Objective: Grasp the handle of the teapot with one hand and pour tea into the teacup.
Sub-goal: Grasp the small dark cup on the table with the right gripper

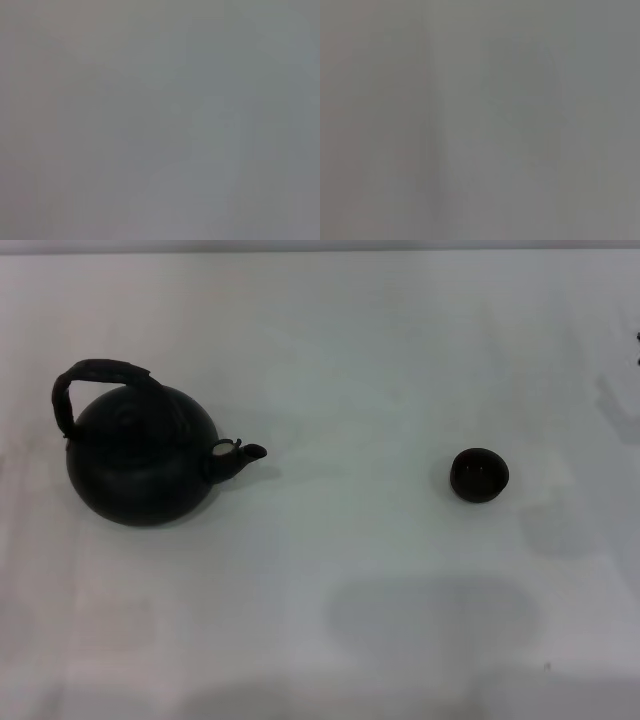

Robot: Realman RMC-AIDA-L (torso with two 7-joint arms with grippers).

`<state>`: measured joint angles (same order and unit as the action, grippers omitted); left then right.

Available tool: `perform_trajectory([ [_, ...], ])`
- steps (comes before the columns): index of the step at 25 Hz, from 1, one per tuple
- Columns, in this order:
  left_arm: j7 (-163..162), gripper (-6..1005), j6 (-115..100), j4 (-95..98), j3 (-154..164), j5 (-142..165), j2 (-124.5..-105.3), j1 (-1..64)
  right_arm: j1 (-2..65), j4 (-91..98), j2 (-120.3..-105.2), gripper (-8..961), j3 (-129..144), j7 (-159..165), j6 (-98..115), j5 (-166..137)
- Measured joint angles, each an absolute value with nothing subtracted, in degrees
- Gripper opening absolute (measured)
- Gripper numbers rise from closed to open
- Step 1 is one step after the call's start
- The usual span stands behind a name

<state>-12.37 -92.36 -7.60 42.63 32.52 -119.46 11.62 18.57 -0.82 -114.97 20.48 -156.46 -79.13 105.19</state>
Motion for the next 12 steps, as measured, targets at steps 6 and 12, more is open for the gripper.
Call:
perform_trajectory([
  [6, -12.6, 829, -92.4, -7.6, 42.6, 32.5, -119.44, 11.3, 17.5, 8.1, -114.66, 863, 32.1, -146.7, -79.2, 105.1],
  [12, -12.6, 829, -92.2, -7.7, 42.6, 32.5, -119.44, 10.8, 13.9, 25.8, -113.40, 863, 46.8, -131.9, -79.4, 103.9],
])
